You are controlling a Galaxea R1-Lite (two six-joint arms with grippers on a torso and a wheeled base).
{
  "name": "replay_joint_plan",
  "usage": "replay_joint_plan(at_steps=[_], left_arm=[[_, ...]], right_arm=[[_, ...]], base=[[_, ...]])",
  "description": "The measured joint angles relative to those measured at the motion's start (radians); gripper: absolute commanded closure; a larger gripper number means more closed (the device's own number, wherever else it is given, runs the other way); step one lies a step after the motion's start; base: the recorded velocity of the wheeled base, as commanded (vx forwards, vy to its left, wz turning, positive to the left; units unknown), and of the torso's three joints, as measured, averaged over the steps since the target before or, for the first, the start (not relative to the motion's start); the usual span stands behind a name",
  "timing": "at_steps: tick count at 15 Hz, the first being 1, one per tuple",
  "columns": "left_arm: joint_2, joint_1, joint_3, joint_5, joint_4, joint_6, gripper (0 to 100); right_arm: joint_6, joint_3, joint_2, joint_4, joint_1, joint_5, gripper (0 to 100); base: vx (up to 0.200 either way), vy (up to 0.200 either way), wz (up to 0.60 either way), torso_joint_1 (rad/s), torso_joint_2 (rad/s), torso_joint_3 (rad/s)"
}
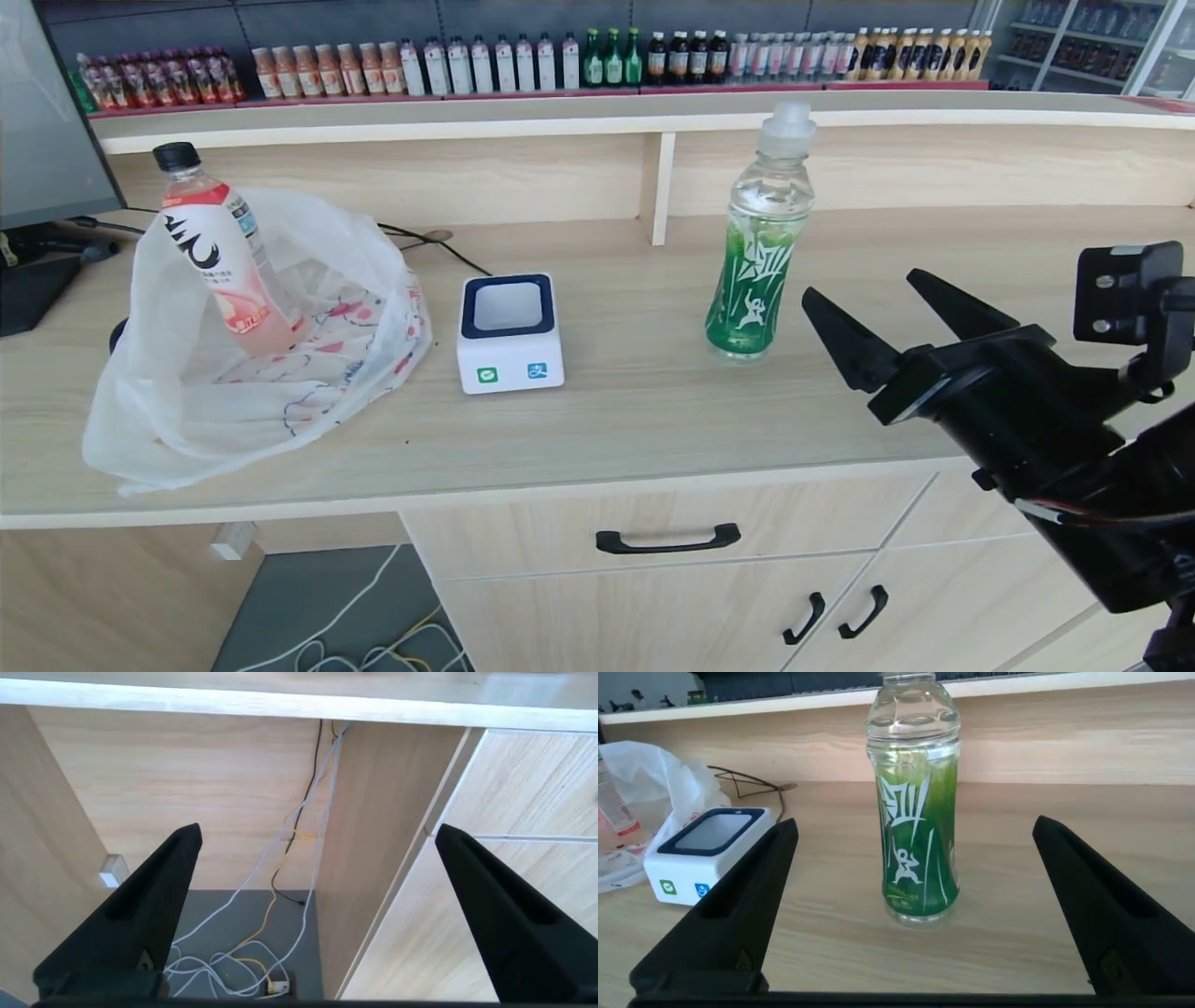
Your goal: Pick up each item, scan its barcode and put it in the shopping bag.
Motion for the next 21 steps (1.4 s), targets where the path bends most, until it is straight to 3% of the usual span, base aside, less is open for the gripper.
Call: replay_joint_plan(at_steps=[3, 9, 14, 21], left_arm=[[0.0, 0.002, 0.0, -0.002, -0.001, 0.0, 0], [0.0, 0.001, 0.0, 0.0, -0.001, 0.0, 0], [0.0, 0.001, 0.0, -0.001, -0.001, 0.0, 0], [0.0, 0.001, 0.0, 0.0, -0.001, 0.001, 0]], right_arm=[[-0.002, -0.03, 0.009, 0.054, -0.005, 0.004, 0], [-0.012, -0.308, 0.031, 0.438, 0.004, 0.004, 0], [-0.024, -0.428, 0.101, 0.473, 0.016, -0.004, 0], [-0.02, -0.482, 0.146, 0.514, -0.019, -0.003, 0]], base=[[0.0, 0.0, 0.0, 0.0, 0.0, 0.0], [0.0, 0.0, 0.0, 0.0, 0.0, 0.0], [0.0, 0.0, 0.0, 0.0, 0.0, 0.0], [0.0, 0.0, 0.0, 0.0, 0.0, 0.0]])
